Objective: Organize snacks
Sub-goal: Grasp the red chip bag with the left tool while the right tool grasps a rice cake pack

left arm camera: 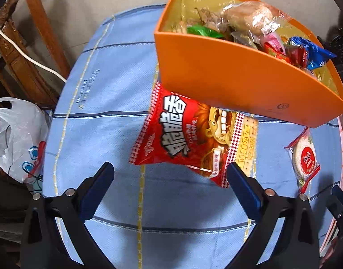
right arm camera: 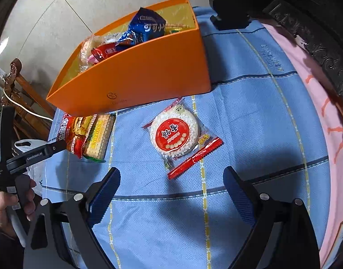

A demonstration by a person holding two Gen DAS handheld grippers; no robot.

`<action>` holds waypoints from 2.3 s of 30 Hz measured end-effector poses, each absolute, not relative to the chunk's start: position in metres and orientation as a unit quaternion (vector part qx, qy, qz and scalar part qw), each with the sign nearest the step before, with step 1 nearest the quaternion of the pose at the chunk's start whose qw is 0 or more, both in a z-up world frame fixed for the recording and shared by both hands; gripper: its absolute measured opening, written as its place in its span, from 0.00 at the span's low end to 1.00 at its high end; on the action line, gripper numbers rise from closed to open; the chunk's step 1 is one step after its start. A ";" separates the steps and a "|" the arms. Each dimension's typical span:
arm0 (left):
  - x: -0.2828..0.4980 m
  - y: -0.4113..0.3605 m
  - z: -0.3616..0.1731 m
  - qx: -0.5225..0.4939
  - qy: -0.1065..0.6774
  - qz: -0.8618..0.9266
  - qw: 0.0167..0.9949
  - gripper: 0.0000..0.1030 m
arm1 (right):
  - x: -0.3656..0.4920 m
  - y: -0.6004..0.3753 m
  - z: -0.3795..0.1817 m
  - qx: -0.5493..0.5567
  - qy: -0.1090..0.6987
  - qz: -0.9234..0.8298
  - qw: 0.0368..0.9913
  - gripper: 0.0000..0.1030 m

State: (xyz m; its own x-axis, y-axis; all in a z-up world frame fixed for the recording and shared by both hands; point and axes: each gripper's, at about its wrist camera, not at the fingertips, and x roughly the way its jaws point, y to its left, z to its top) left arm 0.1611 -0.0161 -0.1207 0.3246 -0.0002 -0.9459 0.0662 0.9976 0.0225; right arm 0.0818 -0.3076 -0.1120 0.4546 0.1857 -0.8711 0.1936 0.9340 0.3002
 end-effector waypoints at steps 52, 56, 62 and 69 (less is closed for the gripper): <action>0.159 0.020 -0.139 0.011 0.602 -0.097 0.792 0.70 | 0.108 -0.286 -0.130 0.054 0.545 0.062 0.834 0.38; 0.160 0.019 -0.140 0.012 0.604 -0.096 0.791 0.70 | 0.127 -0.282 -0.137 0.027 0.547 0.051 0.835 0.43; 0.164 0.023 -0.142 0.008 0.606 -0.089 0.791 0.70 | 0.150 -0.287 -0.140 0.021 0.549 0.031 0.835 0.22; 0.164 0.024 -0.139 0.002 0.602 -0.093 0.793 0.70 | 0.131 -0.297 -0.110 0.062 0.519 0.067 0.850 0.16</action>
State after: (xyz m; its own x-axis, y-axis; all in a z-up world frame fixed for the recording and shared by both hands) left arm 0.1640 0.0242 -0.1391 0.2580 -0.1454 -0.9551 0.1504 0.9826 -0.1090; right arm 0.1310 -0.2974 -0.1103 0.4513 0.1775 -0.8745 -0.0495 0.9835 0.1740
